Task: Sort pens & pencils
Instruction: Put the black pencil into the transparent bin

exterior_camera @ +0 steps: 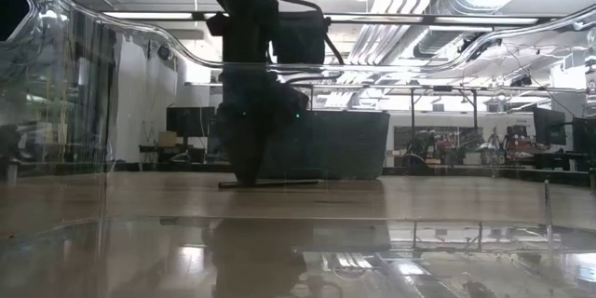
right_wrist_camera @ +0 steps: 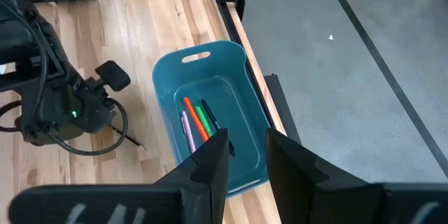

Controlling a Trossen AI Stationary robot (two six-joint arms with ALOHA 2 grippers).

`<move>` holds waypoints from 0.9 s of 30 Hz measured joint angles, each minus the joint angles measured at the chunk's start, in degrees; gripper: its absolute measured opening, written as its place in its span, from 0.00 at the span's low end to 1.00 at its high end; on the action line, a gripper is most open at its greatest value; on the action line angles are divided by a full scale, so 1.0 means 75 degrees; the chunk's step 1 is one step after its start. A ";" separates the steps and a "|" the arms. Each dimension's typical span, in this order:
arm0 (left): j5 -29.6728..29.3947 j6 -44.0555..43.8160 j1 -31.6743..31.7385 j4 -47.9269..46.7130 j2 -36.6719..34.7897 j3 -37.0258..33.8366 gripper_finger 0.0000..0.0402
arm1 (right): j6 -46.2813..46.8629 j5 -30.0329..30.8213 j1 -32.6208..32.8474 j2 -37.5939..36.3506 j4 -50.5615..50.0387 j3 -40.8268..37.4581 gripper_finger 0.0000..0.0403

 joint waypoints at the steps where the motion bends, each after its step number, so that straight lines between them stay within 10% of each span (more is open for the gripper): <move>1: -0.0046 -0.0019 0.0000 -0.0001 0.0000 0.0000 0.22 | 0.0002 0.0000 0.0000 0.0000 0.0003 0.0000 0.21; 27: -0.0146 -0.0043 0.0006 -0.0149 0.0017 0.0000 0.06 | -0.0030 0.0000 0.0000 0.0000 0.0003 0.0000 0.21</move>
